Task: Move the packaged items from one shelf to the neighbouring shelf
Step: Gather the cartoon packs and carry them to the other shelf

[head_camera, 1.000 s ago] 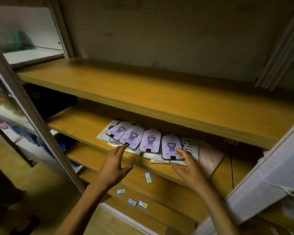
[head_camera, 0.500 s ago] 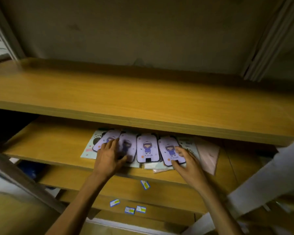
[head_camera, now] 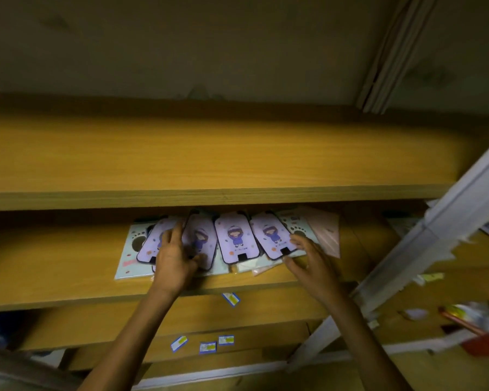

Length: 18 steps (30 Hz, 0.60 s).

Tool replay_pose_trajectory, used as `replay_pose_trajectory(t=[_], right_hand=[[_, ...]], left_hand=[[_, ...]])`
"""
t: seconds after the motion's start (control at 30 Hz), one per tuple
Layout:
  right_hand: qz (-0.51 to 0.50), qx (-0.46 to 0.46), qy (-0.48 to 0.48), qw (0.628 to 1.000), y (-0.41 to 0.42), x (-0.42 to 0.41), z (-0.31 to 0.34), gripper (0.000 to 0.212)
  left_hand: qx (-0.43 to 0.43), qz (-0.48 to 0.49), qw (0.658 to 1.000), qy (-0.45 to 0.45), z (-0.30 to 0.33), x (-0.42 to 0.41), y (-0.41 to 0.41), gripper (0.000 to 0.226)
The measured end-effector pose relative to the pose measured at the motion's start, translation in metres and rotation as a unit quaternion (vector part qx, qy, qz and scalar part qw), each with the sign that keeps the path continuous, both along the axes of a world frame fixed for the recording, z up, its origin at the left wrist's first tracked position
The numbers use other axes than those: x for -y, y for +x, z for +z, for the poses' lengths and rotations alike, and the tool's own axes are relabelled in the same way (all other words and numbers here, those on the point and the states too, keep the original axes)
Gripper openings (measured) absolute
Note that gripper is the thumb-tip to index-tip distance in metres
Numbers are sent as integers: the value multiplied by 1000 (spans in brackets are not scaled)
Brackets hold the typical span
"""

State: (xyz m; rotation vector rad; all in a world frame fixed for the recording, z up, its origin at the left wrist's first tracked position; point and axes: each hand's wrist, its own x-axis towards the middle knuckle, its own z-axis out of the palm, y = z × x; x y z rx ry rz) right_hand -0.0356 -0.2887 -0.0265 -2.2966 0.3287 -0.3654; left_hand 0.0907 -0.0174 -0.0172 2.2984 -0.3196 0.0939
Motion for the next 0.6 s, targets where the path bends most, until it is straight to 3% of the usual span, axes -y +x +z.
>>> replay_pose_trajectory(t=[0.27,0.37,0.5,0.6], right_hand=[[-45,-33,-49,997,13,14,1,53],[-47,-64,-61,995,24,14,3,61],[-35,-102,-124,986,35,13,3,93],[-34,-97,-129,986,37,17,0,91]], left_hand=[[-58,7,994,-93,8,-26,3,56],[-44,13,986,-157,15,-36,-8,52],[-42,-3,967,-251,18,-31,-22,46],[-71,-3,944,-321,20,-13,-32,46]])
